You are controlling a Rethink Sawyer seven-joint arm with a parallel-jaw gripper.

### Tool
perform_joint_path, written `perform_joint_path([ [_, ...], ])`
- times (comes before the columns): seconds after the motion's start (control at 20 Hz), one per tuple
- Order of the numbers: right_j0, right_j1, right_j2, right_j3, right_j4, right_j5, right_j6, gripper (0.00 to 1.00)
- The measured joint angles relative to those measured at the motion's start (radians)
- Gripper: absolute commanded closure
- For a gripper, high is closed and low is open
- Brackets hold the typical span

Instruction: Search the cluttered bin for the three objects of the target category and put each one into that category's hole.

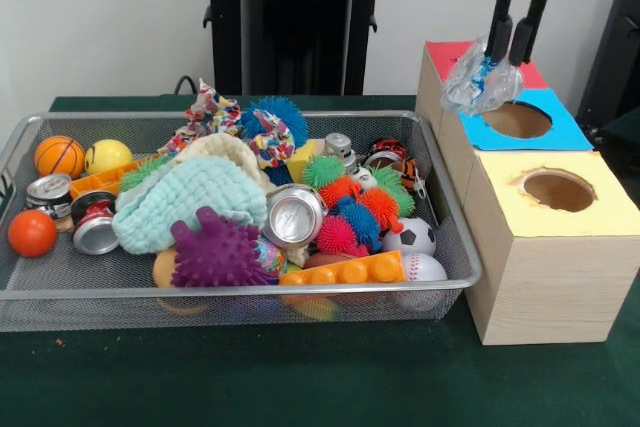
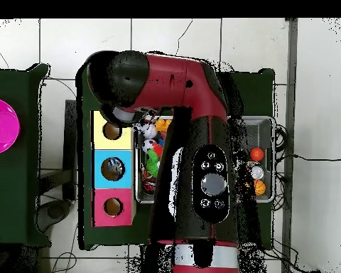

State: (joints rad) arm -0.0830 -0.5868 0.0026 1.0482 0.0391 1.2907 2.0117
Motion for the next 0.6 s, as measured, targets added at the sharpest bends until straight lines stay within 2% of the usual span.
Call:
perform_joint_path([
  [0.6, 0.044, 0.042, -0.051, 0.050, 0.051, -0.002, 0.055, 1.00],
])
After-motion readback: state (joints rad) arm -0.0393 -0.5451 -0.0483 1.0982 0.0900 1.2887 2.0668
